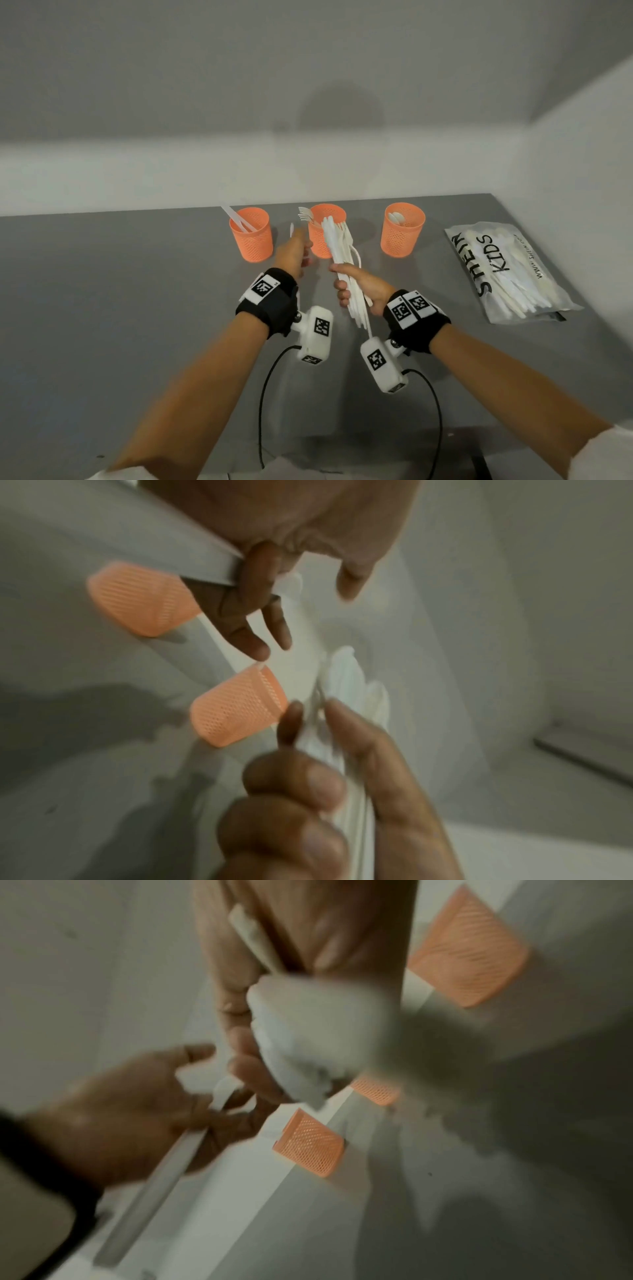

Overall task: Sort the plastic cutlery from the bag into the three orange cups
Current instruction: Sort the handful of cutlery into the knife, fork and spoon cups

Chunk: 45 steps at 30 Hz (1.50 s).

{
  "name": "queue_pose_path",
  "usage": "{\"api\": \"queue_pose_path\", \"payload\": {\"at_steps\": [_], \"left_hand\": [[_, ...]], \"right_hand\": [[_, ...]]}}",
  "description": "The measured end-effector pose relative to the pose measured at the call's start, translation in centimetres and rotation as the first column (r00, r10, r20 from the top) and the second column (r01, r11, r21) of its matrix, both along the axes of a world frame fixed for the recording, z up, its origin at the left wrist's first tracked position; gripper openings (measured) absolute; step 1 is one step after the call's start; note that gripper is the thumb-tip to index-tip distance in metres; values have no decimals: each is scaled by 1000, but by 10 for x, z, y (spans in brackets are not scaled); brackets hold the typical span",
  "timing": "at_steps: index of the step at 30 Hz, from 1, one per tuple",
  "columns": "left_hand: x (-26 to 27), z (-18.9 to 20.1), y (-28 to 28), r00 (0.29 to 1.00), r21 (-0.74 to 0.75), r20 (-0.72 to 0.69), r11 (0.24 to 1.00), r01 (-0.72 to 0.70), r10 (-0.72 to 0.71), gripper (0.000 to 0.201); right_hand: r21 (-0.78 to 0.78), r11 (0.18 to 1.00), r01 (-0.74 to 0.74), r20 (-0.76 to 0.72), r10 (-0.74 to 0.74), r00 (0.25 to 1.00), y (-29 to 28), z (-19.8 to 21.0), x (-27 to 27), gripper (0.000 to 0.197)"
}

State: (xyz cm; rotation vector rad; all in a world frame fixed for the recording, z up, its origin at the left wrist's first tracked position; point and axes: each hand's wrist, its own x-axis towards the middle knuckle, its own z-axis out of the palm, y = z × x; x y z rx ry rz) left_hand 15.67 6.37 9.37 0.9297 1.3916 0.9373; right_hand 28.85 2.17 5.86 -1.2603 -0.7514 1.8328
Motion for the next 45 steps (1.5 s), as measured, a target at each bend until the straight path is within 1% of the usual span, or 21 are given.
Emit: {"api": "queue_pose_path", "payload": {"at_steps": [2, 6, 9, 11, 13, 16, 18, 21, 25, 28, 30, 32, 35, 36, 37, 38, 40, 41, 43, 44, 45], "left_hand": [[-11, -10, 1, 1000, -37, 21, 999, -5, 5, 19], [-12, -16, -3, 997, 8, 63, 999, 40, -41, 10], [-5, -13, -6, 997, 70, 32, 995, 72, -75, 26], [0, -13, -5, 996, 100, -24, 991, 85, -83, 33], [4, -14, -5, 996, 131, -44, 988, 88, -83, 29], [7, -15, -4, 998, 160, -20, 986, 55, -53, 20], [8, -16, -4, 999, 177, -23, 983, 46, -43, 19], [8, -18, -4, 999, 210, -23, 977, 36, -32, 20], [8, -19, -5, 999, 194, 28, 981, 28, -34, 23], [6, -20, -5, 998, 177, 60, 984, 0, -11, 26], [4, -18, -4, 999, 179, 39, 984, -8, 1, 27], [3, -16, -3, 999, 204, -8, 979, -33, 35, 28], [2, -20, 2, 983, 241, -45, 957, -162, 178, 28], [4, -21, 6, 976, 229, -36, 953, -199, 213, 28], [1, -23, 8, 972, 200, -8, 953, -230, 236, 28], [-1, -25, 8, 974, 158, 22, 961, -227, 227, 28], [-5, -26, 6, 988, 89, 81, 986, -138, 131, 23], [-5, -26, 4, 995, 74, 86, 995, -64, 58, 21], [-1, -26, -1, 996, 69, 39, 994, 82, -85, 21], [2, -26, -4, 992, 70, 22, 990, 124, -126, 22], [5, -26, -5, 990, 69, 17, 988, 135, -137, 22]], "right_hand": [[-8, 999, -37, -9, 37, 999, 1, 0, 6, 13], [-15, 999, -36, -28, 35, 999, 2, -1, 10, 14], [3, 999, -36, -18, 36, 999, 3, -1, 6, 12], [38, 998, -45, 49, 43, 998, 4, -1, 2, 12], [87, 995, -50, 100, 41, 994, 5, -2, -1, 11], [131, 990, -48, 75, 38, 996, 5, -1, -1, 12], [142, 989, -43, 48, 36, 998, 4, -1, -1, 14], [149, 987, -53, 48, 46, 998, 5, -2, 1, 16], [141, 989, -34, 31, 30, 999, 5, -2, 1, 13], [128, 992, -14, 32, 11, 999, 7, -2, 0, 11], [126, 992, -5, 49, -1, 999, 8, -3, -1, 13], [120, 993, 2, 50, -8, 999, 10, -5, -2, 19], [82, 997, 9, 14, -10, 1000, 13, -7, -2, 36], [76, 997, 27, 0, -27, 1000, 13, -9, 1, 37], [74, 996, 43, -6, -42, 999, 13, -9, 1, 32], [72, 995, 68, -6, -68, 998, 14, -10, 1, 25], [76, 991, 107, 3, -108, 994, 13, -11, 2, 15], [77, 991, 109, 17, -110, 994, 14, -12, 3, 14], [66, 995, 79, 50, -83, 995, 14, -11, 2, 17], [63, 996, 65, 58, -69, 996, 14, -11, 1, 19], [66, 996, 58, 54, -61, 997, 15, -11, 0, 20]]}}
